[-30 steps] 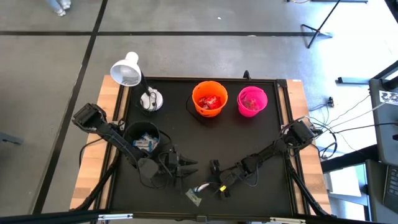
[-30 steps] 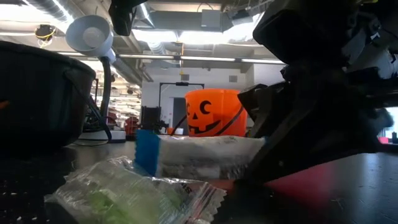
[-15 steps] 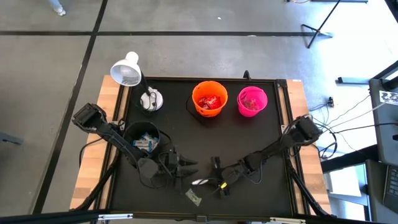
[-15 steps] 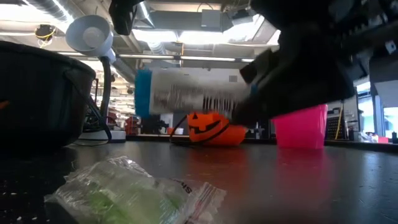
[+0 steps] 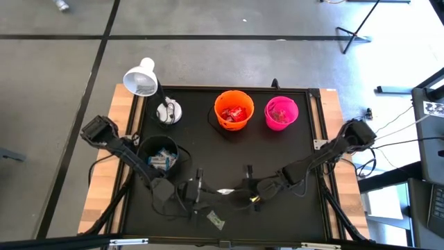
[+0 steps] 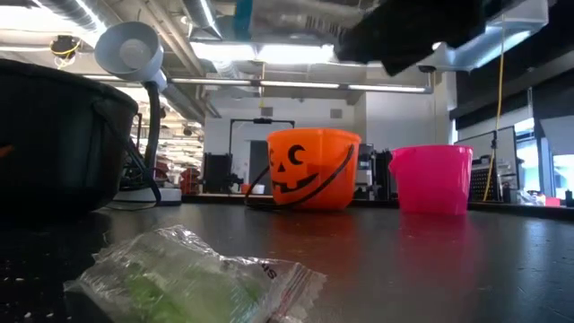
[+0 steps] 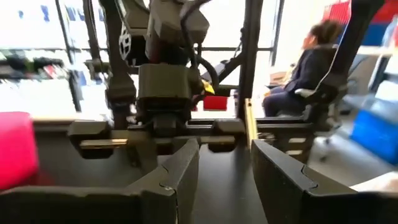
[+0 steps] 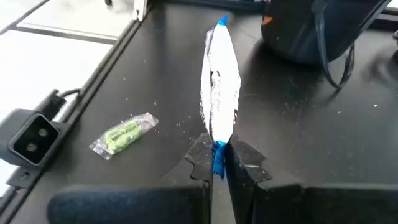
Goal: Sort candy
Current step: Put the white candy into the black bucket
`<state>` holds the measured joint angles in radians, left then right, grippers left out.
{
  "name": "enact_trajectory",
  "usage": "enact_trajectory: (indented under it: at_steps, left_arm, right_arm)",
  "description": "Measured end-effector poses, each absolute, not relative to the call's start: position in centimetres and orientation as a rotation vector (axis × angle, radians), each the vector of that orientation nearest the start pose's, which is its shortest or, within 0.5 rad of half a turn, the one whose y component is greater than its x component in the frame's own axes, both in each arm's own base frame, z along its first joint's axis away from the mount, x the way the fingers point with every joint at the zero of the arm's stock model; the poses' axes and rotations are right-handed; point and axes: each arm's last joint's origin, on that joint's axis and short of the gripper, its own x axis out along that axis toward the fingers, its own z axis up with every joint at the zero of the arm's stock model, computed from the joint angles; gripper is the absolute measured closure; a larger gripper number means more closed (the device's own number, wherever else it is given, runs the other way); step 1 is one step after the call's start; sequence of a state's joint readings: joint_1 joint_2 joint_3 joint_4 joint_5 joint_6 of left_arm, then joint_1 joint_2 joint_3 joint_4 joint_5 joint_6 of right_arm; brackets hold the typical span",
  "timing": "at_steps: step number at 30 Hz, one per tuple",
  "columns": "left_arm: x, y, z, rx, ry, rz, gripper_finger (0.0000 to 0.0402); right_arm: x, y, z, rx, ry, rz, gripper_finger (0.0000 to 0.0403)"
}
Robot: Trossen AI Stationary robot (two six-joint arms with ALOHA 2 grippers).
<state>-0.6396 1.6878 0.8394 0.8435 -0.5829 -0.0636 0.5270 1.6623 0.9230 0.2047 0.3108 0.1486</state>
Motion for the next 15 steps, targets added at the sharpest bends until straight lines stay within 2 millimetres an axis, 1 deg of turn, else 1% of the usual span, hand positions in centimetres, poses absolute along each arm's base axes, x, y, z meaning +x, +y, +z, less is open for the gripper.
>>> enact_trajectory:
  at_steps: [3, 7, 11, 15]
  left_arm:
    - [29.0, -19.8, 22.2, 0.018, 0.018, -0.011, 0.0265]
    - [28.9, -19.8, 21.7, 0.064, 0.066, 0.061, 0.0265]
    - [28.8, -19.6, 21.1, 0.062, 0.112, 0.101, 0.0265]
    - [28.8, -19.4, 20.9, 0.018, 0.128, 0.125, 0.0265]
  right_arm:
    - [30.1, 16.6, 20.8, -0.061, 0.477, 0.180, 0.0379]
    - [29.7, 16.4, 21.9, -0.048, 0.452, 0.187, 0.0378]
    - [29.6, 16.3, 22.3, -0.046, 0.448, 0.187, 0.0378]
    - [29.6, 16.3, 22.3, -0.047, 0.447, 0.188, 0.0377]
